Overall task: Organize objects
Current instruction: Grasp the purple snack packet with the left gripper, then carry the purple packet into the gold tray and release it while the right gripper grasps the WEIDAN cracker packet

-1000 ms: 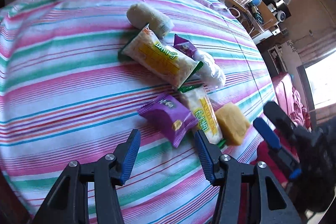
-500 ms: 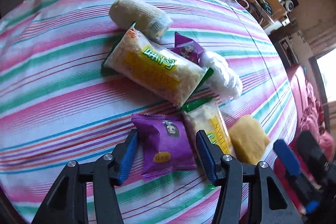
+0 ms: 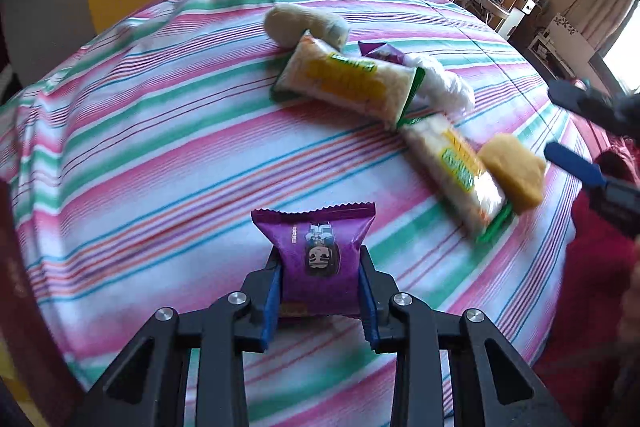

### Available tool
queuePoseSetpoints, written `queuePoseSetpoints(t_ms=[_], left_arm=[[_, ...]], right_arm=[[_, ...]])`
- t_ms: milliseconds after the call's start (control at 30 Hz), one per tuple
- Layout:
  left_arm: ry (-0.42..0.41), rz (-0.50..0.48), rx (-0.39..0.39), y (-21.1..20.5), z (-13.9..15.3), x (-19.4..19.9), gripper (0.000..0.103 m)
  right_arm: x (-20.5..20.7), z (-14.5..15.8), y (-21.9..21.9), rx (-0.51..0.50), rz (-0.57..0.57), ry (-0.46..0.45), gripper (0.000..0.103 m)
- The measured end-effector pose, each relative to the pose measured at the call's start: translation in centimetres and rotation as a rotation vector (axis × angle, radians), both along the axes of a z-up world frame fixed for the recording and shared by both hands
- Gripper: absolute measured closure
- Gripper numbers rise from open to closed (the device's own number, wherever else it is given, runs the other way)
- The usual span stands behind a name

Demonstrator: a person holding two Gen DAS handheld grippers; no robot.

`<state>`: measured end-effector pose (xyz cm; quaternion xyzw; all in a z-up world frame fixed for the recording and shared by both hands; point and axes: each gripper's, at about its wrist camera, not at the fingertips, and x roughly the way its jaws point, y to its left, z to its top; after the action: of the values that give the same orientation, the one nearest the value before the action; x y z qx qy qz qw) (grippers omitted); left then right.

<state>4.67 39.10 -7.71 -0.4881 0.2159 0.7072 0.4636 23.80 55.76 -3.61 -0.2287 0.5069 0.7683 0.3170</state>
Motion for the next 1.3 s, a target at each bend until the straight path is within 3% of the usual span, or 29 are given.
queuePoseSetpoints(t_ms=[133,400,700,933,1133,1233,1300], left_arm=[[0.02,0.006,0.018,-2.6,0.0,0.3,0.07],[0.0,0.034,0.052,-3.2,-0.2,0.1,0.07],[-0.017,0.058,0.104,-6.2,1.4,0.6,0.07],[-0.012,0.067,0.168,-9.3,3.7,0.9,0.07],[-0.027,0.105,0.204,-12.2,4.7,0.3,0.07],[-0.037,0.129,0.232,-13.8,5.5,-0.1,0.07],[-0.042,0.149,0.247,-15.0,6.0,-0.5,0.07]], right_arm=[[0.4,-0.2,0.2,-0.007,-0.039,-0.018,0.041],[0.4,-0.8,0.6,-0.018,-0.074,-0.084,0.041],[-3.1,0.0,-1.1,0.084,0.089,-0.186,0.041],[-8.1,-1.4,-2.1,0.145,0.27,-0.374,0.041],[-11.6,-3.7,-1.4,0.199,0.36,-0.583,0.041],[-12.2,-4.6,-1.7,0.221,0.394,-0.639,0.042],[-12.5,-5.1,-2.3,0.232,0.429,-0.673,0.051]])
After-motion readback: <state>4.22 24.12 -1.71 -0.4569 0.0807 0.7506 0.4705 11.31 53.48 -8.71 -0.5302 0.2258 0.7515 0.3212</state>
